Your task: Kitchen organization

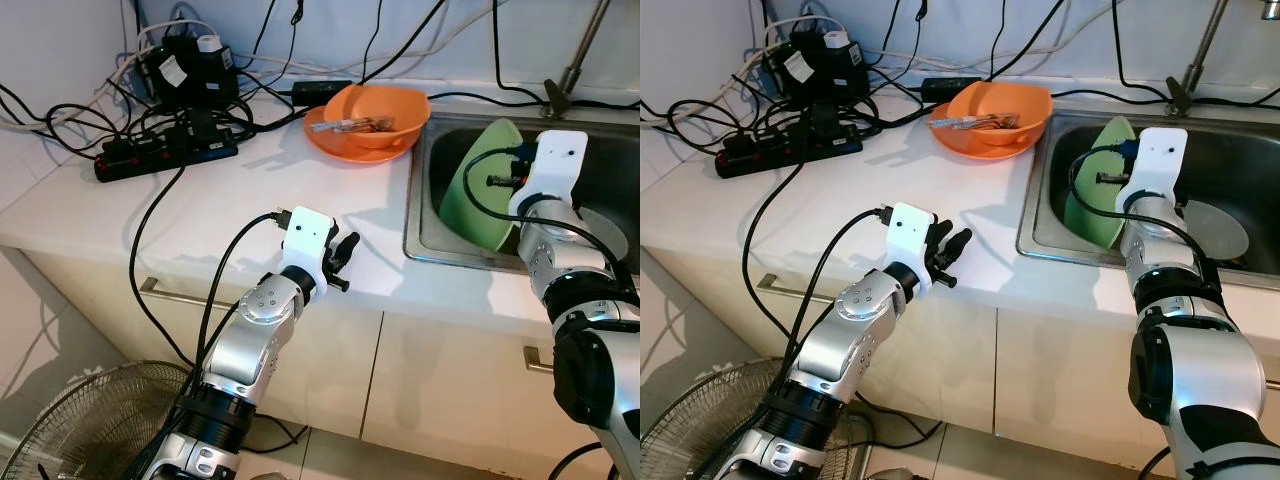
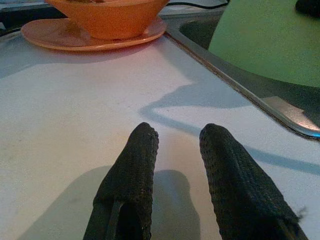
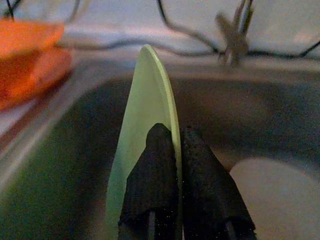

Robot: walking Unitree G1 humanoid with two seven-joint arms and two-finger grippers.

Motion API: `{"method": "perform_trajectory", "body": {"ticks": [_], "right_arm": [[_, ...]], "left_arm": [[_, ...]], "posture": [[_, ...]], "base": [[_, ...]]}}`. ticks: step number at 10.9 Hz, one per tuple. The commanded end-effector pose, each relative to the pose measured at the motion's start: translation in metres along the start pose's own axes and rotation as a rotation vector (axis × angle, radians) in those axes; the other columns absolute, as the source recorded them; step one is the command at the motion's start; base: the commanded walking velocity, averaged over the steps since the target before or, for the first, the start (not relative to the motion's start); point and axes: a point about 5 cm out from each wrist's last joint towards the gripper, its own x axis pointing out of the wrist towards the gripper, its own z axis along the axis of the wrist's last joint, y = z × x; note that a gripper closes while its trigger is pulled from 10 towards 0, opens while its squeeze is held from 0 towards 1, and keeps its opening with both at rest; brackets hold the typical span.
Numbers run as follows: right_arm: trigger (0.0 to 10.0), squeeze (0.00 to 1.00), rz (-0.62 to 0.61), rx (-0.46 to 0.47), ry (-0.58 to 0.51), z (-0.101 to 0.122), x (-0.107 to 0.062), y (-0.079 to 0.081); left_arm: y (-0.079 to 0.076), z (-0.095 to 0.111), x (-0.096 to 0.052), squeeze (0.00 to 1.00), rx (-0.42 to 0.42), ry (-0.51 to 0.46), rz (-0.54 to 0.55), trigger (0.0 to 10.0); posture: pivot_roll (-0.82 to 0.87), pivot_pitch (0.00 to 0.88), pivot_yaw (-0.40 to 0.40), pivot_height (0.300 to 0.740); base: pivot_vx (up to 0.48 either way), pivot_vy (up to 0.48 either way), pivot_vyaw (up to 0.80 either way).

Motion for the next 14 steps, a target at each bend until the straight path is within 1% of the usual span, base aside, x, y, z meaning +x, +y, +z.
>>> {"method": "perform_trajectory", "body": {"ticks": [1, 3, 4, 6, 7, 8, 9, 10, 11, 14], "right_arm": [[10.0, 0.00, 0.025, -0.024, 0.006, 0.011, 0.003, 0.003], [10.0, 0.00, 0.043, -0.044, 0.094, 0.004, 0.003, 0.007], [10.0, 0.00, 0.042, -0.061, 0.107, 0.003, 0.003, 0.008], [10.0, 0.00, 0.058, -0.056, 0.123, 0.005, 0.003, 0.011], [10.0, 0.54, 0.066, -0.053, 0.128, 0.005, 0.004, 0.013], [10.0, 0.88, 0.072, -0.054, 0.130, 0.007, 0.004, 0.014], [10.0, 0.86, 0.076, -0.054, 0.129, 0.007, 0.004, 0.014], [10.0, 0.80, 0.080, -0.055, 0.127, 0.008, 0.004, 0.015], [10.0, 0.00, 0.080, -0.057, 0.124, 0.008, 0.004, 0.015], [10.0, 0.00, 0.065, -0.056, 0.108, 0.009, 0.004, 0.014]], "left_arm": [[0.003, -0.001, -0.002, 0.00, 0.001, 0.008, 0.014, 10.0], [0.004, -0.001, -0.002, 0.00, -0.001, 0.008, 0.020, 10.0], [0.004, 0.000, -0.002, 0.00, -0.002, 0.007, 0.022, 10.0], [0.004, -0.001, -0.002, 0.00, -0.007, 0.008, 0.026, 10.0], [0.004, -0.001, -0.002, 0.00, -0.008, 0.008, 0.026, 10.0], [0.004, -0.001, -0.001, 0.00, -0.009, 0.008, 0.026, 10.0], [0.004, -0.001, -0.001, 0.00, -0.009, 0.009, 0.026, 10.0], [0.003, -0.001, -0.001, 0.00, -0.010, 0.009, 0.026, 10.0], [0.003, -0.001, -0.001, 0.00, -0.009, 0.010, 0.026, 10.0], [0.004, -0.001, -0.001, 0.00, -0.010, 0.010, 0.027, 10.0]], "posture": [[0.08, 0.000, 0.050, 0.740], [0.09, 0.000, 0.041, 0.740], [0.09, 0.000, 0.037, 0.740], [0.09, 0.000, 0.032, 0.740], [0.09, 0.000, 0.032, 0.740], [0.09, 0.000, 0.029, 0.740], [0.10, 0.000, 0.029, 0.740], [0.10, 0.000, 0.028, 0.740], [0.10, 0.000, 0.027, 0.740], [0.10, 0.000, 0.028, 0.740]], "base": [[0.000, 0.000, 0.00], [0.000, 0.000, 0.00], [0.000, 0.000, 0.00], [0.000, 0.000, 0.00], [0.000, 0.000, 0.00], [0.000, 0.000, 0.00], [0.000, 0.000, 0.00], [0.000, 0.000, 0.00], [0.000, 0.000, 0.00], [0.000, 0.000, 0.00]]}}
